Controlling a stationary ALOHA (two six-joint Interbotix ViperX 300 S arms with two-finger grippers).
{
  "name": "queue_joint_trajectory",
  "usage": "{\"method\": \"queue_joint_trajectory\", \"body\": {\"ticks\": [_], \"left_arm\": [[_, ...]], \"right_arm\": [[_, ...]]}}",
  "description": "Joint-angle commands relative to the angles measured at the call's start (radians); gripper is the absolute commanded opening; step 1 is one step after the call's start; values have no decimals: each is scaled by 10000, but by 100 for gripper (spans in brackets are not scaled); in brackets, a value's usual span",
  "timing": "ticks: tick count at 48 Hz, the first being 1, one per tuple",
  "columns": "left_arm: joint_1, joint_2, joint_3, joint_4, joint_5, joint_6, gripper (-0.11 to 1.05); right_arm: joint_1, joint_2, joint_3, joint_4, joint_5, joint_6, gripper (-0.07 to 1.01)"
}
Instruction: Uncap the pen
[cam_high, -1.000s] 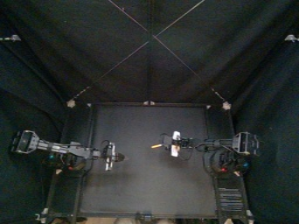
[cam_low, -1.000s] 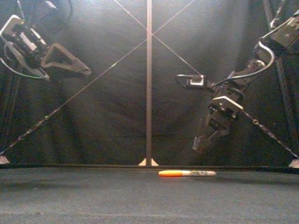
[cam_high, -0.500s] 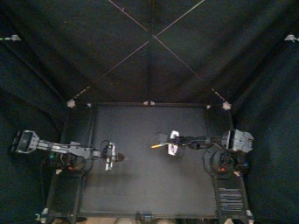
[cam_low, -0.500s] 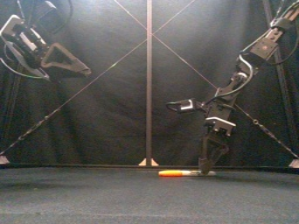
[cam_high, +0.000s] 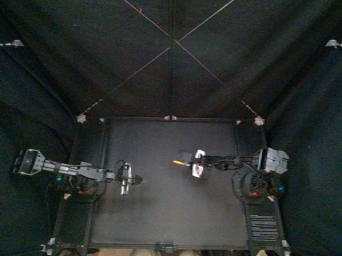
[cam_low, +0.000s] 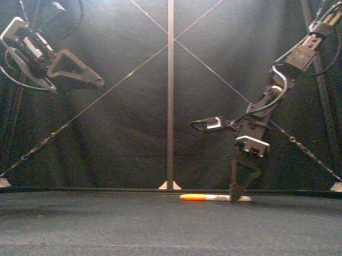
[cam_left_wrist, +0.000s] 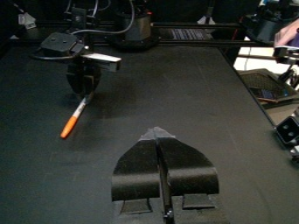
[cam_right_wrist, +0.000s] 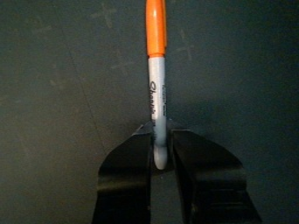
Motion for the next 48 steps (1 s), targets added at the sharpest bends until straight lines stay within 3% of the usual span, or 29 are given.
{"method": "queue_joint_trajectory", "body": {"ticks": [1, 19, 25, 28, 36, 39, 48], "left_arm": [[-15, 0, -337, -445, -107, 0, 15], [61, 0, -583, -1825, -107, 15, 70], [138, 46, -752, -2010, -107, 61, 85], [215, 138, -874, -2010, -107, 46, 91], [399, 675, -1166, -2025, -107, 61, 97], [568, 936, -1258, -2040, -138, 0, 97], [844, 1687, -1519, -2148, -690, 15, 97]], "right_arm": [[230, -522, -153, 291, 92, 31, 49], [2040, -2025, -1012, 675, 77, 46, 48], [2408, -2255, -1243, 721, -61, 46, 48], [2531, -2316, -1350, 675, -184, 31, 48], [2638, -2362, -1534, 629, -598, 15, 48], [2700, -2362, -1565, 614, -721, -46, 48], [2869, -2362, -1641, 445, -1043, -46, 48]]}}
